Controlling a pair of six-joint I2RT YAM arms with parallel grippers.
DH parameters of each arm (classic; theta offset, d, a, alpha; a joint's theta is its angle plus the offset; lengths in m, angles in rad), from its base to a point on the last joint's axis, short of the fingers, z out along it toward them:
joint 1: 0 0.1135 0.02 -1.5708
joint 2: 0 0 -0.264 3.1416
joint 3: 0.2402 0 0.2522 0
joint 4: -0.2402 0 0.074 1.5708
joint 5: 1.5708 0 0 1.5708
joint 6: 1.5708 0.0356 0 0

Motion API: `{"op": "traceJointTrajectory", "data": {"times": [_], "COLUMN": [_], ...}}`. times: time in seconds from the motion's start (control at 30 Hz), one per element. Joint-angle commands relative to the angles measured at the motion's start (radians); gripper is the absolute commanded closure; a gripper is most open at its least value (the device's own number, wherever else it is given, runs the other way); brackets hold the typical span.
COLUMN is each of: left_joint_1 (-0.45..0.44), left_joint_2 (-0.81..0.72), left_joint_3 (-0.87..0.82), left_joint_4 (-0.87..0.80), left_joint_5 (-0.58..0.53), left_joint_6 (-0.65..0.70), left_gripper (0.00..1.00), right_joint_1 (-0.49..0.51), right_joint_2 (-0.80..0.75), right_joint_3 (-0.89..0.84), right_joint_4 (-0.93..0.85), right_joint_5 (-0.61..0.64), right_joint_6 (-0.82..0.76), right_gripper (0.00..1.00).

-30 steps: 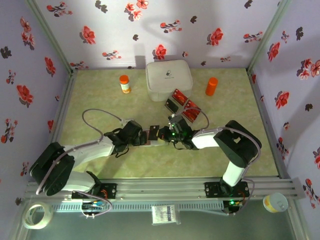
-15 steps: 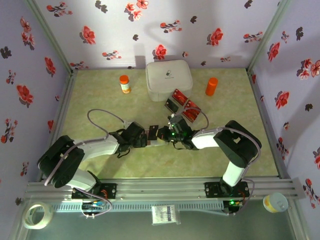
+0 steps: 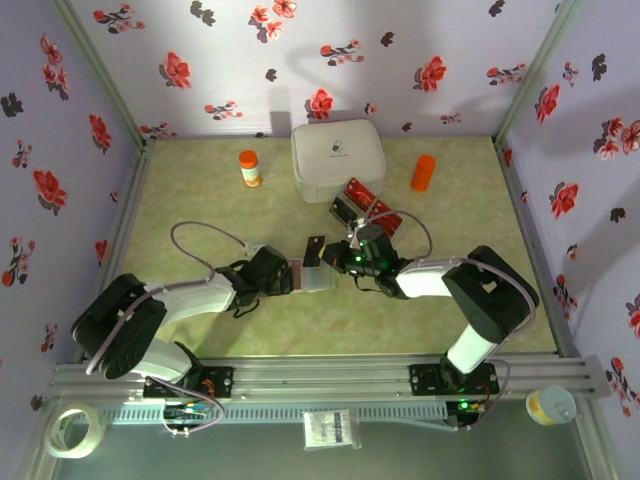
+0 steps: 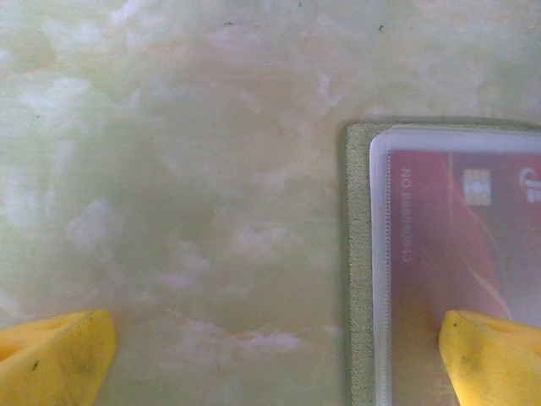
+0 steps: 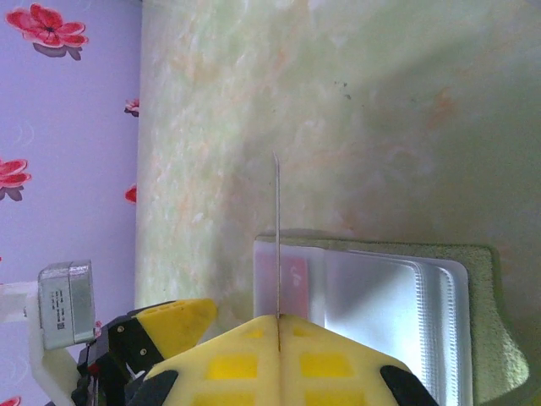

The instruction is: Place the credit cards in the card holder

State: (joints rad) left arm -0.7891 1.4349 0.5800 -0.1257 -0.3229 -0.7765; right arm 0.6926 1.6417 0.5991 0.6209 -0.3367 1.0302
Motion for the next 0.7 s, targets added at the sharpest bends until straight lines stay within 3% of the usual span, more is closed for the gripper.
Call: {"op": "traceJointTrajectory", "data": {"times": [0.0, 0.67], "left_joint_1": [0.007, 0.008], "left_joint_2": [0.004, -0.008], "left_joint_3": [-0.047, -0.067], "left_joint_4": [-0.082, -0.087], "left_joint_5": [-0.037, -0.04], "left_joint_6": [-0.033, -0.05], "left_gripper": [0.0, 0.0], "right_joint_1": [0.001, 0.043], "right_joint_2": [-0.016, 0.036], "right_joint_3": [-0.019, -0.039], "right_joint_4": [0.03, 0.027], "right_joint_5": [0.012, 0.061], "right_joint_6": [-0.011, -0.051], "right_gripper": [1.0, 1.0]}}
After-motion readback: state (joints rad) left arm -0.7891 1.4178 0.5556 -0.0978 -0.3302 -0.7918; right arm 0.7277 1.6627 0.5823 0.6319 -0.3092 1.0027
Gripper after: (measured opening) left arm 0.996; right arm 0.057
